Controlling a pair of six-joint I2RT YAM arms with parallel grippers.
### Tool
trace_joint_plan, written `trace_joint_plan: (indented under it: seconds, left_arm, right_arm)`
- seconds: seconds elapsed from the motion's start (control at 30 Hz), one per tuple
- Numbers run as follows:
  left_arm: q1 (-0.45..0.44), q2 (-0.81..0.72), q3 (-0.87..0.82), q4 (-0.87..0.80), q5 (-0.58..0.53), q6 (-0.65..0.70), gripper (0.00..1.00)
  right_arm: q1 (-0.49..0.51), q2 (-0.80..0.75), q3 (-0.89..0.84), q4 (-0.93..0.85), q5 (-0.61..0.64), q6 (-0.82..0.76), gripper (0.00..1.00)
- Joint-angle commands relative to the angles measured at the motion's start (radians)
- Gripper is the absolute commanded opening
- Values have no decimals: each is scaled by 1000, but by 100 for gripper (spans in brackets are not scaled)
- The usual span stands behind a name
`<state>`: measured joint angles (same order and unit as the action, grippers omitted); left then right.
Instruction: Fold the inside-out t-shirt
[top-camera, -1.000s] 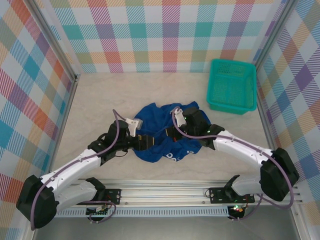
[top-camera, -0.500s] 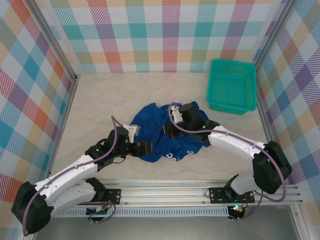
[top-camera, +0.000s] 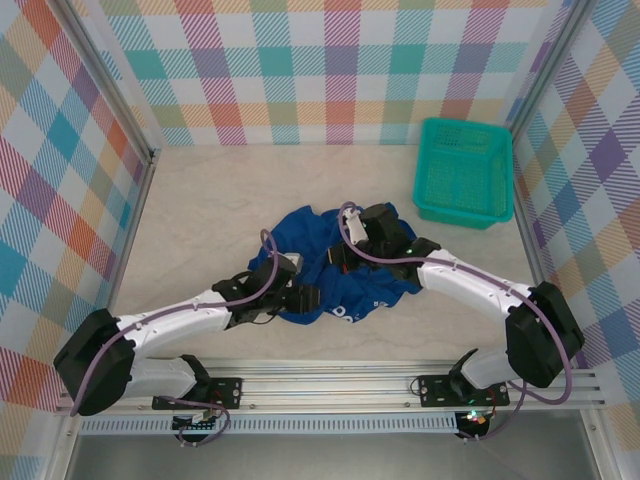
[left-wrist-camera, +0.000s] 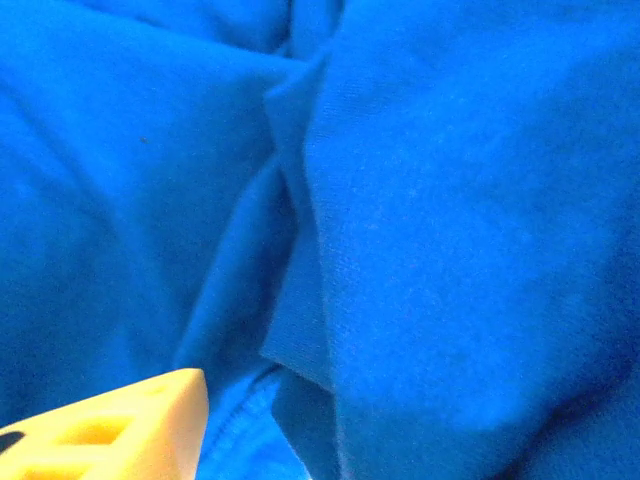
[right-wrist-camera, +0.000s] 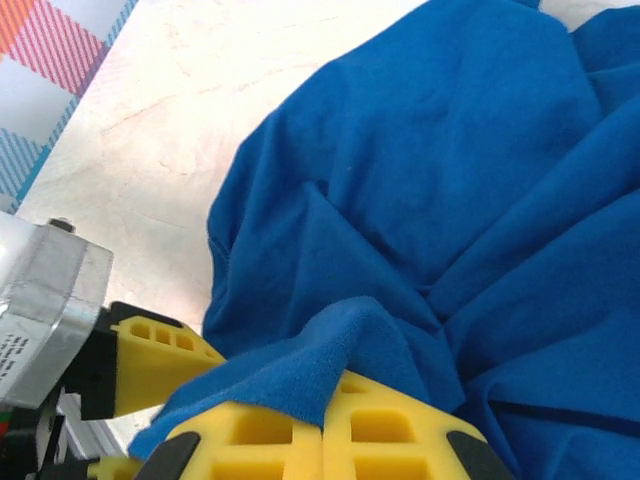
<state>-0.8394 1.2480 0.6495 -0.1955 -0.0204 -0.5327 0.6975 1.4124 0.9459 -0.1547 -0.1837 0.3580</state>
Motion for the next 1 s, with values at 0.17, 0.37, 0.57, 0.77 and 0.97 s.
trace_joint_plan:
  seconds: [0.17,0.37,0.57,0.77,0.97]
  left_arm:
    - [-12,-138,1,-5,33,167,69]
    - [-14,-217,-59,133,102,270,76]
    - [-31,-110,-2,155,124,417,55]
    - [-37,2,48,130,54,458,47]
    - [-32,100,91,138,-120,458,50]
  right_arm:
    - [-71,29,123,-90,-7,-44,0]
    - [-127,130,194,-110,-85,-26,0]
    - [-171,226,256,-112,-167,-3,0]
    - [-191,274,287,-108,-197,-7,0]
    - [-199,286,288,-98,-211,-7,0]
